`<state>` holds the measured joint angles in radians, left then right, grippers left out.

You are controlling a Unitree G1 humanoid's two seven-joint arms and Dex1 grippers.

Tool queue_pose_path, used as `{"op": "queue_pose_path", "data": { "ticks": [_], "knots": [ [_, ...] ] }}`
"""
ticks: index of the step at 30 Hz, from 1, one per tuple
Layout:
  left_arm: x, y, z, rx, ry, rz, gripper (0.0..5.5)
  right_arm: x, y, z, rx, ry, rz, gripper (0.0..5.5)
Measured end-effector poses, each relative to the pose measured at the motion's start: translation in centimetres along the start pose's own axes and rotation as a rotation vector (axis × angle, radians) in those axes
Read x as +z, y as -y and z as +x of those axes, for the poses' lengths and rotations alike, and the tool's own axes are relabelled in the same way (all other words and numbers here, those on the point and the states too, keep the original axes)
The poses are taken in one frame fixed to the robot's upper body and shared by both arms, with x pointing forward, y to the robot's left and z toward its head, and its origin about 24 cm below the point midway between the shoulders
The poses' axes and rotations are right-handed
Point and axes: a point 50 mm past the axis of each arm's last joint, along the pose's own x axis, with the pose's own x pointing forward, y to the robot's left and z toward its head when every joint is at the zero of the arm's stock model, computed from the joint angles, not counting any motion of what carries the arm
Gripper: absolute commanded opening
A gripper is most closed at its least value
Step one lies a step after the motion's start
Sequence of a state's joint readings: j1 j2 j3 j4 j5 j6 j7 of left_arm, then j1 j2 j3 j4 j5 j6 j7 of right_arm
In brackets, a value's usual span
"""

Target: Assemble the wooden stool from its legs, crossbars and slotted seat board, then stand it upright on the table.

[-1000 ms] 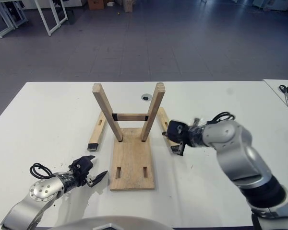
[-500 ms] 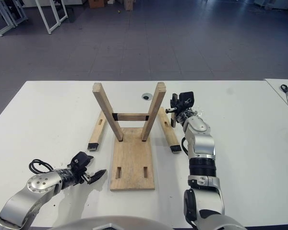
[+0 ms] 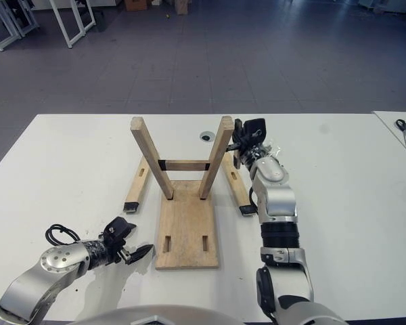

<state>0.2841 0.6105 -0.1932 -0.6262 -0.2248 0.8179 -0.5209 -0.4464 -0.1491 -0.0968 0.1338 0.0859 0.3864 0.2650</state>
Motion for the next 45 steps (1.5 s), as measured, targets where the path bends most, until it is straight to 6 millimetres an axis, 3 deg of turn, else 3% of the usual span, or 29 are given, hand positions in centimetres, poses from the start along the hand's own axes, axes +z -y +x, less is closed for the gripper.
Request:
{"op": "queue_pose_path", "data": {
  "ticks": [8, 22, 29, 39, 45],
  "knots": [
    [0.0, 0.0, 0.0, 0.001, -0.002, 0.003, 4.25, -0.1, -0.5, 0.0, -0.002, -0.005, 0.017, 0.41],
    [0.0, -0.1, -0.1, -0.009, -0.008, 0.004, 4.25, -2.2, 0.2, -0.2, -0.035, -0.034, 0.023, 0.41],
    [0.4, 0.6, -0.5, -0.100, 0.028, -0.124, 4.25, -3.4, 0.9, -0.1, -0.077, 0.001, 0.022, 0.41],
    [-0.1, 1.0, -0.8, -0.112, 0.004, -0.143, 4.25, -6.3, 1.2, -3.6, -0.136, 0.169, 0.068, 0.41],
    [-0.8, -1.8, -2.3, 0.011, -0.042, -0.101, 4.25, -6.6, 1.1, -3.7, -0.143, 0.186, 0.068, 0.41]
  ]
}}
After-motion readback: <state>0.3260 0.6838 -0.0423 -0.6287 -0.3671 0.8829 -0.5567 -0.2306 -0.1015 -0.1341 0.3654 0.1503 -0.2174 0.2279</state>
